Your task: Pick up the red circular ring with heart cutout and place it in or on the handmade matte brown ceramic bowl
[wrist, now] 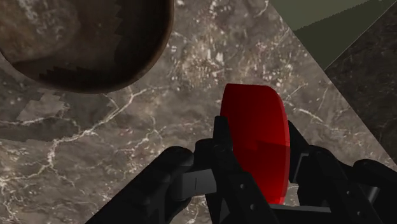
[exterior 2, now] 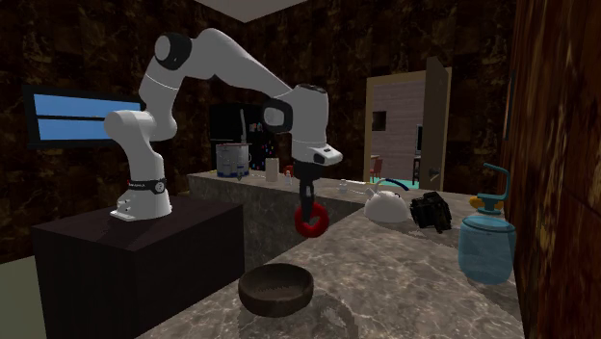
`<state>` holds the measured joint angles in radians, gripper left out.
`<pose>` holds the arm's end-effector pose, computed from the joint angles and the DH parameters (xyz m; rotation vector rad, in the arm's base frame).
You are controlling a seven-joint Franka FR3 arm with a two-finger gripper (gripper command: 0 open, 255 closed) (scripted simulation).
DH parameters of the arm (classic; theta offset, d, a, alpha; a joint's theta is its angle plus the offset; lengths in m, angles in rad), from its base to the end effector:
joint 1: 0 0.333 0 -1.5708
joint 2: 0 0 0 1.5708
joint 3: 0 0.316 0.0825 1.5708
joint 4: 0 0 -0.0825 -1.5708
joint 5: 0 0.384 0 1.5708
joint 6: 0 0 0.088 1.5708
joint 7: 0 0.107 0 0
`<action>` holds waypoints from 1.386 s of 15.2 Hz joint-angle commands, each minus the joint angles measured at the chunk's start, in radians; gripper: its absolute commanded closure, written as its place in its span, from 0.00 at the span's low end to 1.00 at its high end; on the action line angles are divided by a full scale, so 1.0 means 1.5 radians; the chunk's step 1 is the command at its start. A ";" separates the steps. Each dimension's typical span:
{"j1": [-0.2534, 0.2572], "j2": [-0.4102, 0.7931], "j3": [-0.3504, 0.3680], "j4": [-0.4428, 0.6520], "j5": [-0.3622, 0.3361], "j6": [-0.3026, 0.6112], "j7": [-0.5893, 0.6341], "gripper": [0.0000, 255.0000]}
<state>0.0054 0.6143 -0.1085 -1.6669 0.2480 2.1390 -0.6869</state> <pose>0.6656 -0.0509 0.2398 -2.8874 -0.6625 0.1077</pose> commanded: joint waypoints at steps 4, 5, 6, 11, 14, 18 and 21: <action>-0.010 -0.021 -0.007 0.006 -0.005 -0.029 -0.008 1.00; -0.020 -0.021 -0.010 0.009 -0.005 -0.034 -0.021 1.00; -0.030 -0.021 -0.014 0.013 -0.006 -0.039 -0.033 1.00; -0.082 -0.010 -0.031 0.046 -0.008 -0.070 -0.093 1.00; -0.113 0.004 -0.041 0.076 -0.009 -0.093 -0.127 1.00; -0.121 0.021 -0.041 0.079 -0.006 -0.079 -0.138 1.00; -0.122 0.037 -0.039 0.076 -0.002 -0.061 -0.142 1.00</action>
<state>-0.1770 0.6628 -0.1678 -1.5477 0.2426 2.0348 -0.8960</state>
